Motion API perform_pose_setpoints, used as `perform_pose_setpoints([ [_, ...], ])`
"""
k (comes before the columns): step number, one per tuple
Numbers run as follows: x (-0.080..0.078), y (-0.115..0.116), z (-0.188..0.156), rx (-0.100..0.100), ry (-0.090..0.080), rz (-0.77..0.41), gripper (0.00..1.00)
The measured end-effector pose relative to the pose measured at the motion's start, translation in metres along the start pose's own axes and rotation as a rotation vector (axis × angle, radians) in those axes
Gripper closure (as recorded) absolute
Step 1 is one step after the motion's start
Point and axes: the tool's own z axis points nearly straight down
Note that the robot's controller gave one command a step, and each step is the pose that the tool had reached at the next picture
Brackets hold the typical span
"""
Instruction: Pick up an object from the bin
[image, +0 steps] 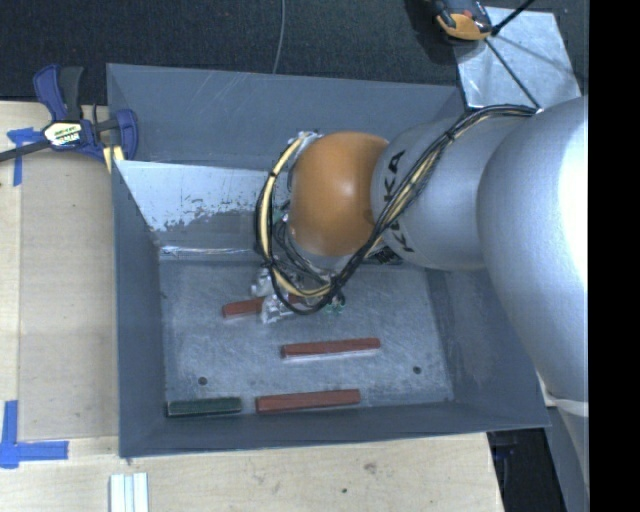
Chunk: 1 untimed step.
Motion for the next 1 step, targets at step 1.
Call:
perform_pose_setpoints([
  [1,0.0023,-0.0001,-0.0054,0.001,0.009,-0.001,1.00],
])
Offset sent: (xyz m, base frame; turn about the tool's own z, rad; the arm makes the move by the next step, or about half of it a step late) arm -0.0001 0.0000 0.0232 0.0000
